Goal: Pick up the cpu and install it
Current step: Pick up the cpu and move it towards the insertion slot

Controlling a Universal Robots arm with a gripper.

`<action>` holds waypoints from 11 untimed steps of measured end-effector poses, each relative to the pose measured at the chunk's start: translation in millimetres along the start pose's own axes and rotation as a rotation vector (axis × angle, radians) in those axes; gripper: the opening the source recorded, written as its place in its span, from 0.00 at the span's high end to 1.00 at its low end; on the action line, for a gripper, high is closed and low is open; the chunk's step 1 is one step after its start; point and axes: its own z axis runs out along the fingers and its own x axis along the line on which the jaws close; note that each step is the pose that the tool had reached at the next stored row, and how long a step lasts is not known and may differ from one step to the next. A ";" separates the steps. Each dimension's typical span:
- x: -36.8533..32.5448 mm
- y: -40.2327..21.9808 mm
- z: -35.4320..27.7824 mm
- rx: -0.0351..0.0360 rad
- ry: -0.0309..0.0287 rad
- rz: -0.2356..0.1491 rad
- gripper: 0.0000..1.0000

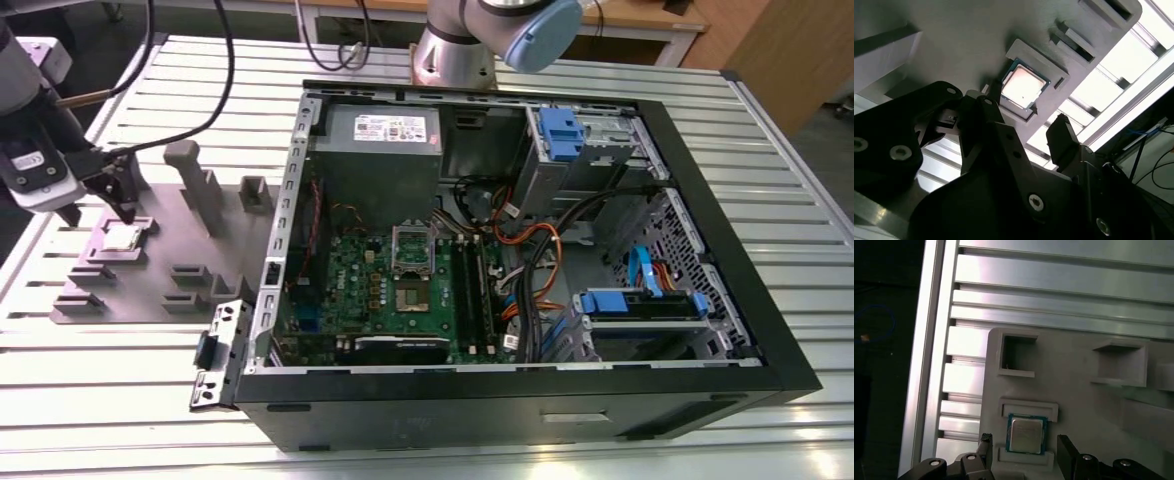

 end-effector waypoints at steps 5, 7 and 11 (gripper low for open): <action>0.0 -0.4 7.1 0.0000 -0.0003 0.001 0.37; -0.1 -0.5 9.1 0.0001 -0.0005 0.002 0.37; -0.1 -0.7 13.0 0.0000 -0.0007 0.005 0.37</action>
